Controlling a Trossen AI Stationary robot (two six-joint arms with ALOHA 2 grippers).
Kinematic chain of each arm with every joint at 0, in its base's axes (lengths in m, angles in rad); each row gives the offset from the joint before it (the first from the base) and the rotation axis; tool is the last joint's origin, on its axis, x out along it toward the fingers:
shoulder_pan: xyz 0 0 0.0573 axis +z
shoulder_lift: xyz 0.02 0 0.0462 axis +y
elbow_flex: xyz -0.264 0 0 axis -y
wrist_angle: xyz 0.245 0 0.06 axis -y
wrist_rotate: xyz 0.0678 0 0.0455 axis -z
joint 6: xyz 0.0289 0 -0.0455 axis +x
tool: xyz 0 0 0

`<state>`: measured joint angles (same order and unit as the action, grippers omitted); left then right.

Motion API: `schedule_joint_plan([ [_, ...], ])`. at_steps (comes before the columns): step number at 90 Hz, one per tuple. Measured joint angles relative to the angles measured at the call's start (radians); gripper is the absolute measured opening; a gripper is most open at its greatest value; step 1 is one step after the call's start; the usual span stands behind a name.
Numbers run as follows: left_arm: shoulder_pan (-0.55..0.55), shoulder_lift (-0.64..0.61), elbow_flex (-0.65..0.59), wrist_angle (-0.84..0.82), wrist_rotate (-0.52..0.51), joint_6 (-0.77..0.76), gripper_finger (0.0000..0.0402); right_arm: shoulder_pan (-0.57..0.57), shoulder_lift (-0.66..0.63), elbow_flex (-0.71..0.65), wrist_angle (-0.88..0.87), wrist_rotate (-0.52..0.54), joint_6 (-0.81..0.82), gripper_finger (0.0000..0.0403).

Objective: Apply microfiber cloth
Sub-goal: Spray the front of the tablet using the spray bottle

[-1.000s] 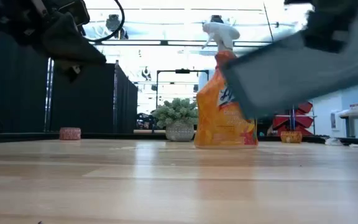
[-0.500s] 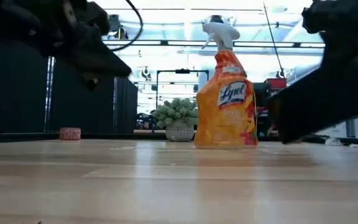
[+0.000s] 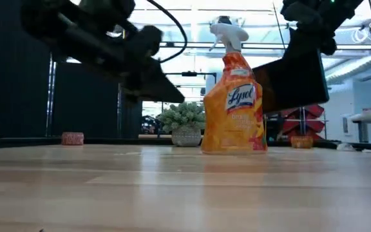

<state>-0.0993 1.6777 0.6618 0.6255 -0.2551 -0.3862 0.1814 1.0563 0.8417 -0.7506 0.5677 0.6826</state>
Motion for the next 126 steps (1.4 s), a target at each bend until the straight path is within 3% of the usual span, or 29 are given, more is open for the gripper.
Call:
schedule_joint_plan([
  [23, 0.020, 0.027, 0.017, 0.048, 0.017, -0.005, 0.0000, 0.099, 0.094, 0.000, 0.038, -0.050, 0.117, 0.0009],
  [58, 0.018, 0.027, 0.017, 0.042, 0.025, -0.026, 0.0000, 0.232, 0.186, -0.001, 0.168, -0.039, 0.253, 0.0010],
  [109, 0.006, -0.008, 0.016, 0.035, 0.104, -0.018, 0.0000, 0.252, 0.185, -0.002, 0.245, -0.045, 0.273, 0.0010],
  [126, 0.000, -0.091, 0.016, -0.100, 0.070, -0.019, 0.0000, 0.256, 0.184, 0.002, 0.187, -0.092, 0.335, 0.0010],
])
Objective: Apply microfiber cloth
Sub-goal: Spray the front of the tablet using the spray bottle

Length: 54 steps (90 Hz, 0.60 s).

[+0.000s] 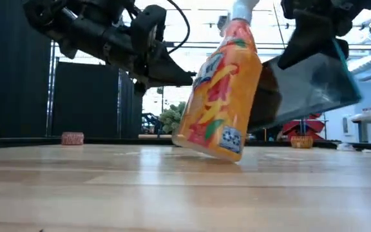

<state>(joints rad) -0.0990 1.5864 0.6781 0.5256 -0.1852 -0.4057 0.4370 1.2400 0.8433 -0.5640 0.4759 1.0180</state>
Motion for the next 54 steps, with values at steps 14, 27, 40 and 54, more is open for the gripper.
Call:
schedule_joint_plan([
  [14, -0.022, -0.059, 0.000, -0.163, -0.010, -0.007, 0.0000, 0.001, -0.006, 0.000, -0.065, -0.053, 0.015, 0.0010],
  [27, -0.060, -0.064, 0.000, -0.259, -0.010, -0.007, 0.0000, 0.026, -0.006, 0.000, -0.013, -0.127, -0.030, 0.0010],
  [40, -0.089, -0.056, 0.000, -0.272, -0.009, -0.008, 0.0000, 0.071, -0.006, 0.000, 0.106, -0.159, -0.135, 0.0011],
  [54, -0.093, -0.055, 0.000, -0.272, -0.017, -0.005, 0.0000, 0.084, -0.006, 0.000, 0.109, -0.144, -0.138, 0.0011],
])
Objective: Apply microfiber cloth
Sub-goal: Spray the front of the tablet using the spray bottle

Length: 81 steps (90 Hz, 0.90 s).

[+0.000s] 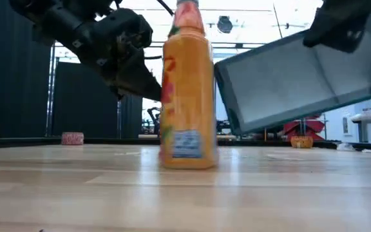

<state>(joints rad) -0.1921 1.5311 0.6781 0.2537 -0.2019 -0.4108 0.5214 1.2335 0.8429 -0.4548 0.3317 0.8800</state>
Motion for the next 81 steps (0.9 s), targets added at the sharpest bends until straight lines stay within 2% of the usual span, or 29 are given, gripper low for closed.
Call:
schedule_joint_plan([
  [15, 0.000, -0.053, 0.000, -0.046, -0.007, 0.031, 0.0000, -0.001, -0.007, 0.000, -0.027, 0.000, -0.010, 0.0011],
  [28, -0.015, -0.193, 0.000, -0.126, -0.006, 0.040, 0.0000, -0.002, -0.056, 0.000, -0.092, 0.003, -0.014, 0.0011],
  [34, -0.023, -0.276, 0.000, -0.137, 0.043, 0.074, 0.0000, -0.003, -0.089, 0.000, -0.127, 0.012, -0.015, 0.0011],
  [40, -0.027, -0.346, 0.000, -0.124, 0.088, 0.081, 0.0000, -0.006, -0.122, 0.000, -0.138, 0.033, -0.031, 0.0011],
  [54, -0.006, -0.449, 0.000, -0.056, 0.070, 0.077, 0.0007, -0.033, -0.161, 0.000, -0.142, 0.079, -0.097, 0.0011],
  [65, 0.011, -0.471, 0.000, -0.010, 0.133, 0.076, 0.0049, -0.059, -0.160, 0.000, -0.152, 0.087, -0.121, 0.0011],
  [81, -0.010, -0.459, 0.000, 0.122, 0.185, 0.070, 0.0159, -0.081, -0.156, 0.000, -0.161, 0.087, -0.145, 0.0011],
])
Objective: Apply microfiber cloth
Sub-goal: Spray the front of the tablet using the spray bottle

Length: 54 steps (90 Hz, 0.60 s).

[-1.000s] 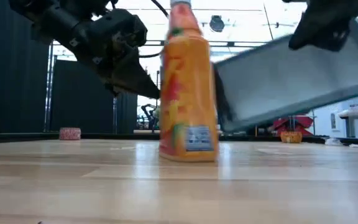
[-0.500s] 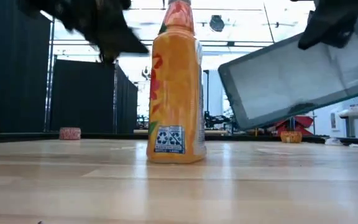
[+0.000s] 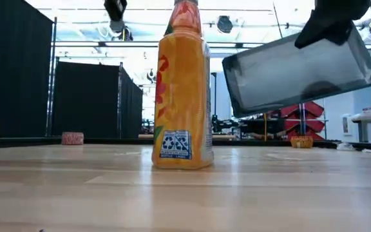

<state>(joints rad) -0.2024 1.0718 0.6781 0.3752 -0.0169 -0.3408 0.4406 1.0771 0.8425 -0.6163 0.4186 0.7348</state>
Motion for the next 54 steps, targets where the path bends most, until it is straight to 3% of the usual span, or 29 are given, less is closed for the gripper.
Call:
schedule_joint_plan([
  [13, -0.009, 0.019, 0.000, 0.067, -0.001, -0.023, 0.0261, -0.010, 0.000, 0.000, -0.003, 0.000, -0.014, 0.0011],
  [27, -0.010, 0.022, 0.000, -0.007, -0.009, 0.014, 0.0344, -0.016, 0.000, 0.000, -0.003, 0.005, -0.016, 0.0011],
  [39, -0.010, 0.022, 0.000, -0.084, -0.034, 0.020, 0.0372, -0.016, 0.000, 0.000, 0.001, 0.024, -0.017, 0.0011],
  [54, -0.024, 0.060, 0.000, -0.120, -0.055, 0.037, 0.0377, -0.016, 0.000, 0.000, 0.050, 0.036, -0.041, 0.0011],
])
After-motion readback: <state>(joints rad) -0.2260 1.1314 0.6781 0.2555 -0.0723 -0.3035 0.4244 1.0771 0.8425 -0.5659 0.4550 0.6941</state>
